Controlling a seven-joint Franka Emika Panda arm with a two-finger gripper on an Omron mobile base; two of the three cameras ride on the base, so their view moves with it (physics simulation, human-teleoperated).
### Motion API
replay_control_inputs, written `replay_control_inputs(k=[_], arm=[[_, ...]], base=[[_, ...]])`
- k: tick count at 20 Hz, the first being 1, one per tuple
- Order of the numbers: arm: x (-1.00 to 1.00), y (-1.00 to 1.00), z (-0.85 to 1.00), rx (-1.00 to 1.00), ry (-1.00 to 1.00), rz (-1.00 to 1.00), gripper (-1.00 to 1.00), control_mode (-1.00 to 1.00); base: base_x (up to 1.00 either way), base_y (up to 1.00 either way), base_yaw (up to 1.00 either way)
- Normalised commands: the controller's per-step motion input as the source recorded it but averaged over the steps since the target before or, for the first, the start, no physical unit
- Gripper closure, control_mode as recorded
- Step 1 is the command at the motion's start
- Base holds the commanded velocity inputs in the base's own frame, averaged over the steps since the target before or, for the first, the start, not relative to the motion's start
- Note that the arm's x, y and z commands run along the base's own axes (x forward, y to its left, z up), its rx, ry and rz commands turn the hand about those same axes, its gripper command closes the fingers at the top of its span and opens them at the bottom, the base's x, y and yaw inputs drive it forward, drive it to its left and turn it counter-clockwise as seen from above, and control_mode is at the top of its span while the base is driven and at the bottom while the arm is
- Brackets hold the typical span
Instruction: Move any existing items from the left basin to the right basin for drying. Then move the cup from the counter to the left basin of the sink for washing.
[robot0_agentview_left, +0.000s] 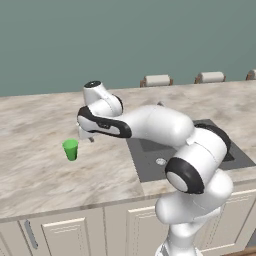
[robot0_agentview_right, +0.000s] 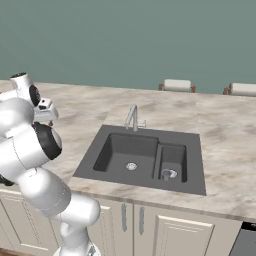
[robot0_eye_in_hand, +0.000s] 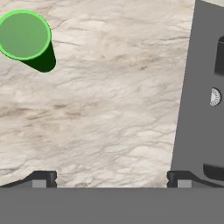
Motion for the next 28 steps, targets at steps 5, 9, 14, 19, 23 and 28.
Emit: replay_control_inputs(k=[5, 9, 14, 19, 23, 28], arm=[[0.07, 0.14, -0.02, 0.03, -0.02, 0.0, -1.0, -1.0], [0.22, 0.22, -0.13, 0.02, 0.0, 0.0, -1.0, -1.0], [0.22, 0.21, -0.15, 0.03, 0.0, 0.01, -1.0, -1.0], [0.11, 0.17, -0.03, 0.02, 0.0, 0.0, -1.0, -1.0], [0.13, 0.16, -0.08, 0.01, 0.0, 0.0, -1.0, -1.0], [0.19, 0.15, -0.2, 0.0, 0.0, 0.0, -1.0, -1.0]], base=[[0.0, 0.0, 0.0], [0.0, 0.0, 0.0], [0.0, 0.0, 0.0], [0.0, 0.0, 0.0], [0.0, 0.0, 0.0], [0.0, 0.0, 0.0]])
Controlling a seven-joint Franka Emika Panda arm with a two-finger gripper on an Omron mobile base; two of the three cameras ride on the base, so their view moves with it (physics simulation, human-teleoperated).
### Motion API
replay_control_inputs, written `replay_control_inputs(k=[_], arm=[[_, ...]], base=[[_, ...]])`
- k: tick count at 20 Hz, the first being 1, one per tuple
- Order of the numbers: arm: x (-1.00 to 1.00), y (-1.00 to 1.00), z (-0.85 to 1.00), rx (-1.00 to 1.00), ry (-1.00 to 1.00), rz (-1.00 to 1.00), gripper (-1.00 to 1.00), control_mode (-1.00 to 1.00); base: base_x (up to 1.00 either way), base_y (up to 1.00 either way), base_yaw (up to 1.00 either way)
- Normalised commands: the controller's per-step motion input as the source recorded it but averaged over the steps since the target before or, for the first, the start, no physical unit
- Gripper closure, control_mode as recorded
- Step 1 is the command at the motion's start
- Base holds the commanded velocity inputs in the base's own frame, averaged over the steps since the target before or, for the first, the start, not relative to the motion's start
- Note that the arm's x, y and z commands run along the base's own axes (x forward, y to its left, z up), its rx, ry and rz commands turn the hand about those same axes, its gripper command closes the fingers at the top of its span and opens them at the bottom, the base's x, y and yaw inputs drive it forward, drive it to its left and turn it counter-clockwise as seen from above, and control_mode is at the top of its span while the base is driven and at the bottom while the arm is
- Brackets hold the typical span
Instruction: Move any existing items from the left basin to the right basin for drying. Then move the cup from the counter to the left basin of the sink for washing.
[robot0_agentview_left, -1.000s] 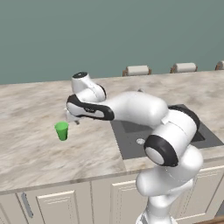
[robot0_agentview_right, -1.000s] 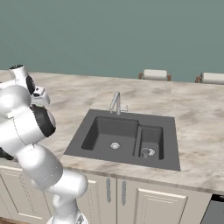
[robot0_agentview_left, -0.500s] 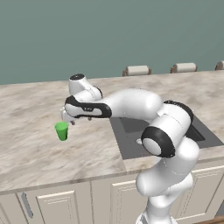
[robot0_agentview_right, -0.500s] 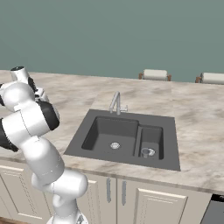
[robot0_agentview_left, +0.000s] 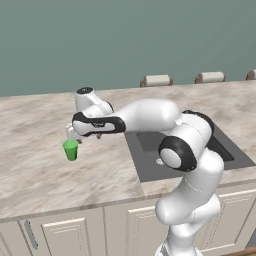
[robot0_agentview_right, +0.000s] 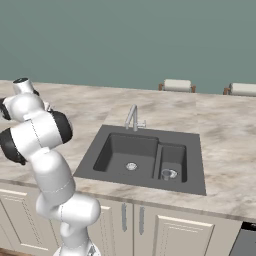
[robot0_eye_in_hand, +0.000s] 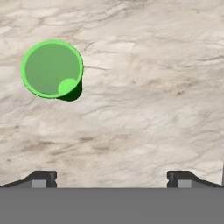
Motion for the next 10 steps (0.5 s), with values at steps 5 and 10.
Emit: replay_control_inputs(k=[5, 10], arm=[[0.21, 0.2, -0.19, 0.0, 0.0, 0.0, -1.0, -1.0], [0.22, 0.16, -0.19, 0.0, 0.0, 0.0, -1.0, -1.0]], base=[[0.0, 0.0, 0.0], [0.0, 0.0, 0.0]])
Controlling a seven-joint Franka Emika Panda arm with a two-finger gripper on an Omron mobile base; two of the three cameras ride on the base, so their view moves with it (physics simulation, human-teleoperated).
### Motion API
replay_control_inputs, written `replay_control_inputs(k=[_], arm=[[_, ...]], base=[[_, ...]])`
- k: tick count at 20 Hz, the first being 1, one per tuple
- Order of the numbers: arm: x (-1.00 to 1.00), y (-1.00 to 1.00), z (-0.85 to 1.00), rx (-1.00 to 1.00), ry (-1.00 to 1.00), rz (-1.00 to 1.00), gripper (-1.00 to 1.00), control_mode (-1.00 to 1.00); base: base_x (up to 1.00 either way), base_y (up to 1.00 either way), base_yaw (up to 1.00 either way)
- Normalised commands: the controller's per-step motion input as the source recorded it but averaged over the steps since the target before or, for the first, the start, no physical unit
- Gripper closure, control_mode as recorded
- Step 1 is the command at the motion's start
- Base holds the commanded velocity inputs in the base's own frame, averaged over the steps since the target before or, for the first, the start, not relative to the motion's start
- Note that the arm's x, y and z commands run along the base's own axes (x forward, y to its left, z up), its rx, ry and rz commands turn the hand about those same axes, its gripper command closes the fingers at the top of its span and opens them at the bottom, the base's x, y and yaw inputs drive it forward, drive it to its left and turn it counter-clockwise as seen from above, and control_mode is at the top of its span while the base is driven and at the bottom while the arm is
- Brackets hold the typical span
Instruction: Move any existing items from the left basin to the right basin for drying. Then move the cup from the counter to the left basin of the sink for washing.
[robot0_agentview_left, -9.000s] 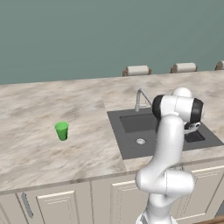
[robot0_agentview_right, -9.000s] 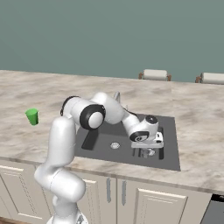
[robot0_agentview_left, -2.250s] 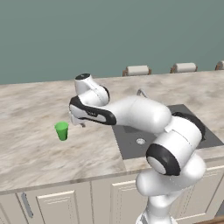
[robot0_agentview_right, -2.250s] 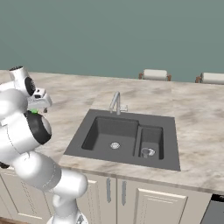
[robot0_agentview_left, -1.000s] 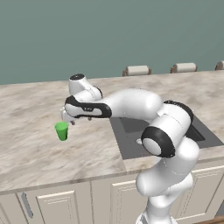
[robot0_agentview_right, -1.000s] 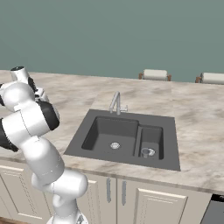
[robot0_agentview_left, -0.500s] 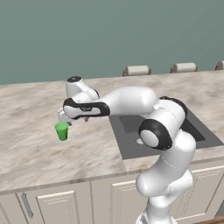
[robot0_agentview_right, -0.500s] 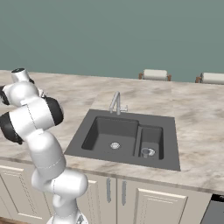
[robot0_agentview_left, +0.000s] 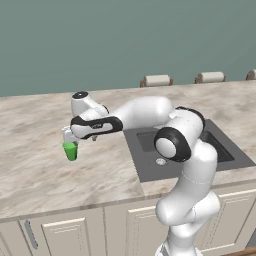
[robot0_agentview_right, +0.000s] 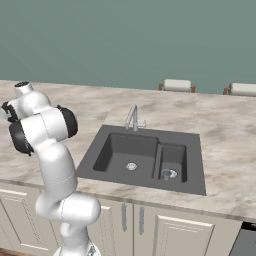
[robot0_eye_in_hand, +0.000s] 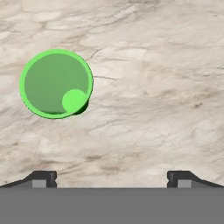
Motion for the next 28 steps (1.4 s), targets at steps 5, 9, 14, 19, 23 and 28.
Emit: replay_control_inputs(k=[5, 9, 14, 19, 23, 28], arm=[[0.21, 0.05, -0.12, 0.0, 0.0, 0.0, -1.0, -1.0], [0.2, 0.0, -0.06, 0.0, 0.0, 0.0, -1.0, -1.0], [0.08, 0.01, -0.03, 0.0, 0.0, 0.0, -1.0, -1.0], [0.08, 0.01, -0.07, 0.0, 0.03, 0.0, -1.0, -1.0], [0.12, 0.01, -0.11, 0.0, 0.01, 0.0, -1.0, -1.0], [0.19, 0.02, -0.16, 0.0, 0.0, 0.0, -1.0, -1.0]], base=[[0.0, 0.0, 0.0], [0.0, 0.0, 0.0], [0.0, 0.0, 0.0], [0.0, 0.0, 0.0], [0.0, 0.0, 0.0], [0.0, 0.0, 0.0]])
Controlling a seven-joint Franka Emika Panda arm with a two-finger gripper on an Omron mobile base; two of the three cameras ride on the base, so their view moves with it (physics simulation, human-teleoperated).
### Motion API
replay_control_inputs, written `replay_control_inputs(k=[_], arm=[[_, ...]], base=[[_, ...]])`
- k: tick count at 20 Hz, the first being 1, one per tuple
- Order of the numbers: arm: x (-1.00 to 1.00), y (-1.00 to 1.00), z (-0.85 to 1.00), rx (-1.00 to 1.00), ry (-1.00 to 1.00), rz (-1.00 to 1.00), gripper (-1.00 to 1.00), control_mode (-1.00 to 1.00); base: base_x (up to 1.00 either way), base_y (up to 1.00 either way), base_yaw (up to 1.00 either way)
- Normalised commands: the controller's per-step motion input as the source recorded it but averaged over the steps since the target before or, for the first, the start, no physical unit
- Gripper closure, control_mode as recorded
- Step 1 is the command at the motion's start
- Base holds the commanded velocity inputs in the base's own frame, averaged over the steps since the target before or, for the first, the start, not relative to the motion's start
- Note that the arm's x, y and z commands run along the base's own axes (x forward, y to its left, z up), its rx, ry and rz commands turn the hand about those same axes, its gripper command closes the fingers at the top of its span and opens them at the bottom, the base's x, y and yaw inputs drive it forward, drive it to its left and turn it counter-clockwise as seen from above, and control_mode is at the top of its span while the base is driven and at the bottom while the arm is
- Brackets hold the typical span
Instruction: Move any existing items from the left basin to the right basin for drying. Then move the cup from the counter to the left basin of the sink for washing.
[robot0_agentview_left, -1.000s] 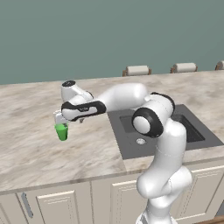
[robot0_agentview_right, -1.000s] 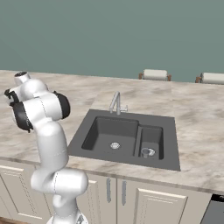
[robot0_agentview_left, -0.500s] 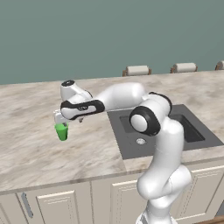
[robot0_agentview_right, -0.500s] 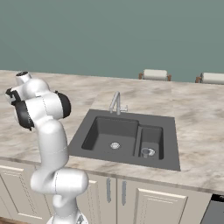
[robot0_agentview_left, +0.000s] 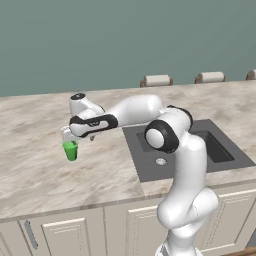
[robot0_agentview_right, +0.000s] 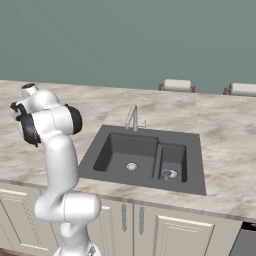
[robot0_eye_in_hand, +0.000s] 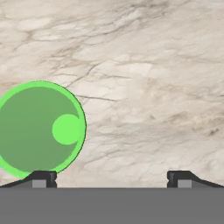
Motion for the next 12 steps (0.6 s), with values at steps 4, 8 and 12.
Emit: replay_control_inputs(k=[4, 8, 12], arm=[[0.16, 0.08, -0.11, 0.0, 0.0, 0.0, -1.0, -1.0], [0.18, 0.12, -0.07, 0.0, 0.0, 0.0, -1.0, -1.0], [0.13, 0.16, -0.01, 0.0, 0.0, 0.0, -1.0, -1.0]], base=[[0.0, 0.0, 0.0], [0.0, 0.0, 0.0], [0.0, 0.0, 0.0]])
